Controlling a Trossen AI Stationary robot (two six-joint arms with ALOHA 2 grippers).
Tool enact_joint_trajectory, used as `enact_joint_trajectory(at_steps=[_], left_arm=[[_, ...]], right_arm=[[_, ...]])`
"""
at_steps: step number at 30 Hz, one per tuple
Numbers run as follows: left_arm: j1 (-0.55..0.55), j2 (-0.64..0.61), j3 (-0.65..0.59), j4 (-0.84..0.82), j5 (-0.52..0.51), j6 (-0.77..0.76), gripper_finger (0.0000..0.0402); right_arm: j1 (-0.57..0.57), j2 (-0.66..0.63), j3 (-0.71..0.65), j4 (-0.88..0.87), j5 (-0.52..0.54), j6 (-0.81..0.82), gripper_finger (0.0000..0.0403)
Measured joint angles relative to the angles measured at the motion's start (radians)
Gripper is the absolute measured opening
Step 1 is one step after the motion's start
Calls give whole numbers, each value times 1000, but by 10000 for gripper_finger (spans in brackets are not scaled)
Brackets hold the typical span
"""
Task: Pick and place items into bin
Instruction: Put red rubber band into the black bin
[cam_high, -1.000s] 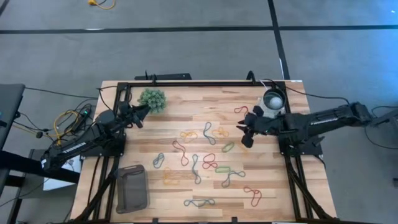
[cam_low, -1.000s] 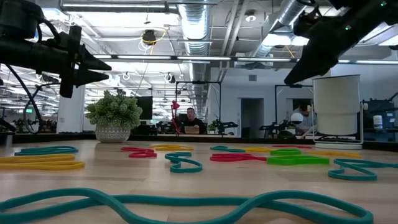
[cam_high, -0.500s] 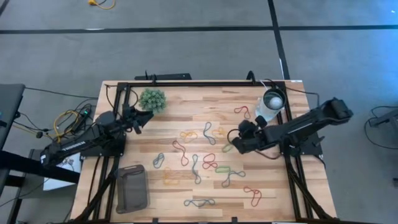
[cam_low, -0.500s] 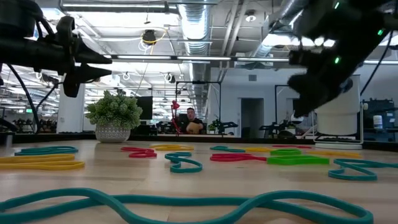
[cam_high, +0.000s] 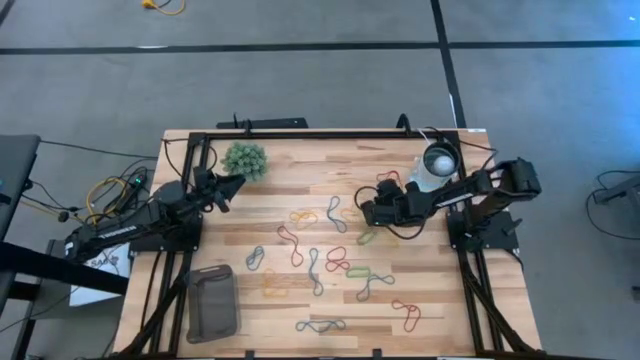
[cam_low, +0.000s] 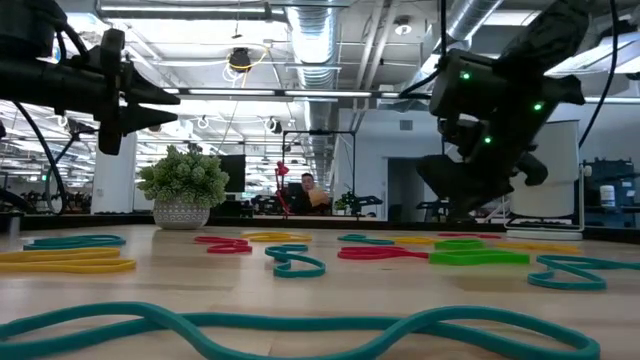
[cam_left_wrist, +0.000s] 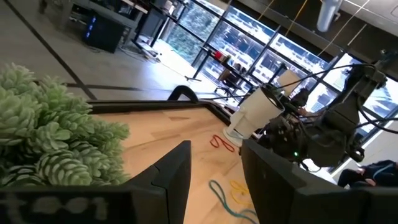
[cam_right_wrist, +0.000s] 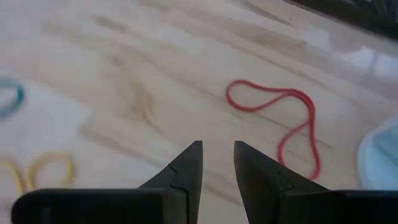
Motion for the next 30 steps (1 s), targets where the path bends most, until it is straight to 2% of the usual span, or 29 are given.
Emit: enact_joint_trajectory(at_steps=[15,19,26,30], left_arm=[[0,0,3,-27,64,37,132],[0,0,3,-30,78,36,132],[0,0,3,-32,78,36,132],[0,0,3,-31,76,36,132]], right_arm=[[-16,1,0,-152,-13,240,85],[-27,8,0,-164,-13,255,85],[-73,121,2,-154,-27,250,85],[-94,140,7,-149,-11,247,85]])
